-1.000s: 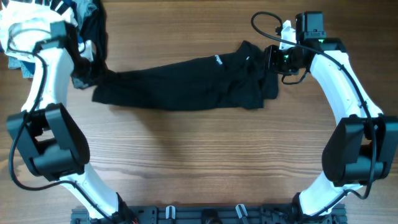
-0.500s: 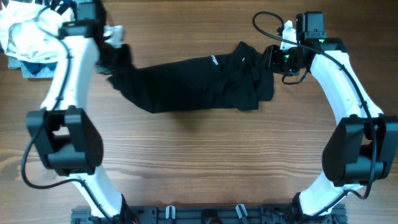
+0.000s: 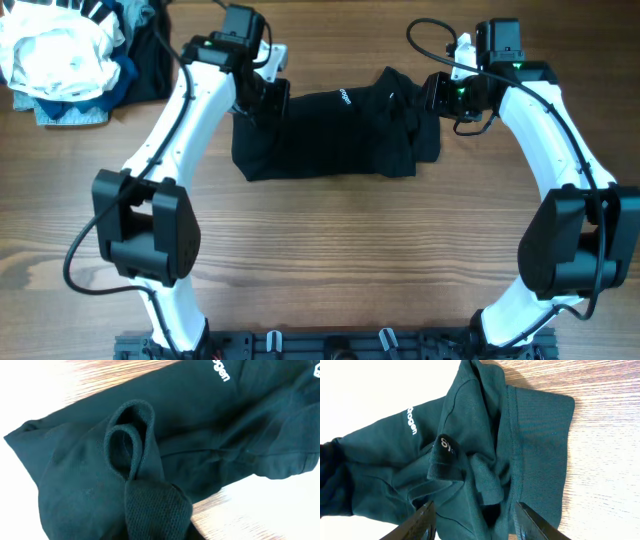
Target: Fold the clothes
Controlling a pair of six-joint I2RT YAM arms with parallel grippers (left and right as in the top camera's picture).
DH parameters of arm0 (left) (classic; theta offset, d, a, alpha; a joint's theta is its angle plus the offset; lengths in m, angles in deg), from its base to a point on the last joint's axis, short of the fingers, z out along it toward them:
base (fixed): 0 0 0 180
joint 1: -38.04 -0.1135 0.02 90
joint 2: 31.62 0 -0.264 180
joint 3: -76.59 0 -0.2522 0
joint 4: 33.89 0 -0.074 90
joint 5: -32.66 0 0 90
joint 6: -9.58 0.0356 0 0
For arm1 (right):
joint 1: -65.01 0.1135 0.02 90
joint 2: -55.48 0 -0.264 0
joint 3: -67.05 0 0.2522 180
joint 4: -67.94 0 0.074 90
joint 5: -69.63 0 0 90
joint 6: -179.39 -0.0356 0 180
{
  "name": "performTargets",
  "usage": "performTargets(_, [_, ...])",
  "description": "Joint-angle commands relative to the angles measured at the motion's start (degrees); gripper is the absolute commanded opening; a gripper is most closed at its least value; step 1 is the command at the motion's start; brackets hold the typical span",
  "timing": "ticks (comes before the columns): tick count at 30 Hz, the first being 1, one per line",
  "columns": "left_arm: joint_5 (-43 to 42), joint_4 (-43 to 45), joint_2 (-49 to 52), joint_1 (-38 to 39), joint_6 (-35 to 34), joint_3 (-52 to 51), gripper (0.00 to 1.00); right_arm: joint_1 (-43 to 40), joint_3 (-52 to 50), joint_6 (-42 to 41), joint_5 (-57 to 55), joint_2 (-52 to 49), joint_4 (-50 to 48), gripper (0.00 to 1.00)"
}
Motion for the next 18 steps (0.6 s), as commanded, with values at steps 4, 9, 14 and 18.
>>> performTargets(4, [-1.38, 0.55, 3.5, 0.79, -0.44, 0.61, 1.0, 0.09, 0.22, -0.5, -0.83, -0.79, -0.15, 0.54])
performTargets(9, [1.51, -0.13, 3.5, 0.48, -0.46, 0.63, 1.0, 0.09, 0.22, -0.52, -0.83, -0.79, -0.55, 0.55])
performTargets(14, [2.73, -3.58, 3.5, -0.98, -0.42, 0.63, 1.0, 0.09, 0.22, -0.48, -1.05, -0.79, -0.5, 0.55])
performTargets(18, [2.99, -6.12, 3.5, -1.27, 0.0, 0.63, 1.0, 0.07, 0.22, -1.77, -3.28, -0.9, -0.55, 0.55])
